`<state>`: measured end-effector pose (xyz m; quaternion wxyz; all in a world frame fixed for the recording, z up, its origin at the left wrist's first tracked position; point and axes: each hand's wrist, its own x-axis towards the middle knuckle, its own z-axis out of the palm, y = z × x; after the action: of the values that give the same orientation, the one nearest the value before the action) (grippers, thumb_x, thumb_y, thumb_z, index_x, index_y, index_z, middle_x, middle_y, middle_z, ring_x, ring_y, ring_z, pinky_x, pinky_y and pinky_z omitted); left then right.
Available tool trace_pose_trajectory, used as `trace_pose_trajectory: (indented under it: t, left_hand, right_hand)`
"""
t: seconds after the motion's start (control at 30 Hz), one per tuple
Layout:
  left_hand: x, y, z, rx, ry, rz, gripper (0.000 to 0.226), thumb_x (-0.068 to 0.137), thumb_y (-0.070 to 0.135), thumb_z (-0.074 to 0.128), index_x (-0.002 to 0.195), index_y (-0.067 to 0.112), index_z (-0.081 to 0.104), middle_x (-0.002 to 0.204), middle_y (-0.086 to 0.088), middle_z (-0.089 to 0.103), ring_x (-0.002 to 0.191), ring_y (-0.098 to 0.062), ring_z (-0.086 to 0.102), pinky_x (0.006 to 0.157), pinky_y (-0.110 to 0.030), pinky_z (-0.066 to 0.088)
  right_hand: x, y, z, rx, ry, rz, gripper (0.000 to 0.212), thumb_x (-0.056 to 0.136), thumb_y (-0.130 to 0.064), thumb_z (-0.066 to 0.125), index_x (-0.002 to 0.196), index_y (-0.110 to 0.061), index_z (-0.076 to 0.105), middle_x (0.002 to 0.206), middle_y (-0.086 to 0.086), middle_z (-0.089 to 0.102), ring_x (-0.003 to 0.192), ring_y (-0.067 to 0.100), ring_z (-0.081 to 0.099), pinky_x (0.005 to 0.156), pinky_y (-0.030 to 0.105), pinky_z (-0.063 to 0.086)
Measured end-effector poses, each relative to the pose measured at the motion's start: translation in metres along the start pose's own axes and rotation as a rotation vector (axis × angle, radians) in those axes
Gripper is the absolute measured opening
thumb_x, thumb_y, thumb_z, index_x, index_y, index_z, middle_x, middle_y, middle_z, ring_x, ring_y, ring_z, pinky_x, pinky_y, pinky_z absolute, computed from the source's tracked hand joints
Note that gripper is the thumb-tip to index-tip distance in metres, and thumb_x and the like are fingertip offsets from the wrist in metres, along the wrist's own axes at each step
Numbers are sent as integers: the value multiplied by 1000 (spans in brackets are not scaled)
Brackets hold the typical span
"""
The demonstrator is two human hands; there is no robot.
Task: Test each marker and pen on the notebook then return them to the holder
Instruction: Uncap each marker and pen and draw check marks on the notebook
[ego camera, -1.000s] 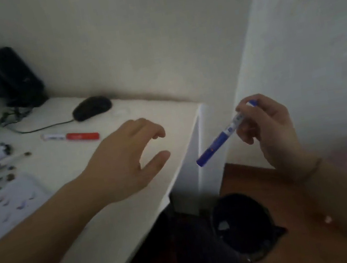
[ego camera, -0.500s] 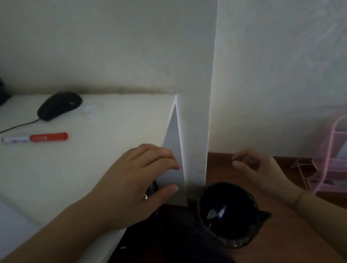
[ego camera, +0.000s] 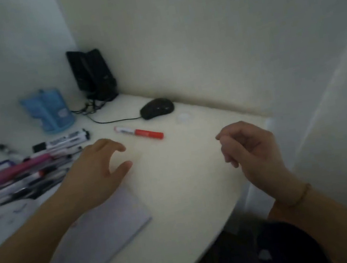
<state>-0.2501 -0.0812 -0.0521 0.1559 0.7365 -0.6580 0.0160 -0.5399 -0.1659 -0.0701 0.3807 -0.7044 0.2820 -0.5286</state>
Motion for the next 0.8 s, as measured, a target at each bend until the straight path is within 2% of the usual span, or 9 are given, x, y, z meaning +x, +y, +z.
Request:
trace_pose_trajectory:
  t: [0.03,0.13,0.23,0.3,0.37,0.53,0.67,0.8]
  left_hand:
    - [-8,-19,-3,6,14,-46,33,86,36,61,117,24,58,125,3,53,113,-22,51,95,-37,41]
    - [-30,-64,-3,14,171,-170,27,82,16,68,108,16,65,117,-7,60,107,-32,55,93,-43,43]
    - [-39,-90,-8,74,205,-277,30,80,27,64,108,16,66,112,-8,64,101,-33,56,90,-42,45]
    - [-40,-99,-12,27,198,-324,34,79,34,66,109,19,65,111,-4,63,104,-27,55,92,-37,45]
    - [-40,-102,-9,17,220,-308,31,80,33,68,109,22,65,111,1,61,105,-20,54,93,-34,44]
    - [-39,-111,2,19,267,-340,29,83,36,66,111,29,64,116,8,60,110,-15,50,98,-35,40]
    - [-36,-112,2,-83,302,-350,26,84,28,67,110,29,64,104,12,59,102,-10,49,92,-24,36]
    - [-34,-106,-2,-209,285,-310,32,85,23,67,115,32,60,94,19,55,92,-4,50,89,-23,44]
  right_hand:
    - [10,-8,23,-17,-69,-33,15,82,-28,62,81,-14,65,55,-3,59,45,9,52,46,25,44]
    - [42,-17,104,-190,-301,-88,2,84,-23,67,85,-23,65,65,-19,58,51,4,53,55,11,41]
    - [72,-11,179,-470,-511,-142,15,87,-27,60,101,-32,64,93,-18,59,72,-2,54,78,24,47]
    - [80,-4,214,-598,-614,-151,23,90,-27,55,112,-31,62,112,-8,57,97,8,56,89,32,46]
    - [77,2,233,-611,-607,-153,22,90,-31,54,111,-32,62,115,-8,55,104,12,55,88,32,46]
    - [65,17,243,-674,-635,-247,25,89,-44,54,113,-39,60,112,-16,55,104,6,51,80,21,41]
    - [63,21,249,-685,-608,-293,28,89,-47,51,116,-41,57,111,-18,54,102,4,50,80,23,45]
    - [63,21,250,-652,-593,-302,33,86,-56,50,116,-43,56,106,-20,52,96,0,47,75,19,41]
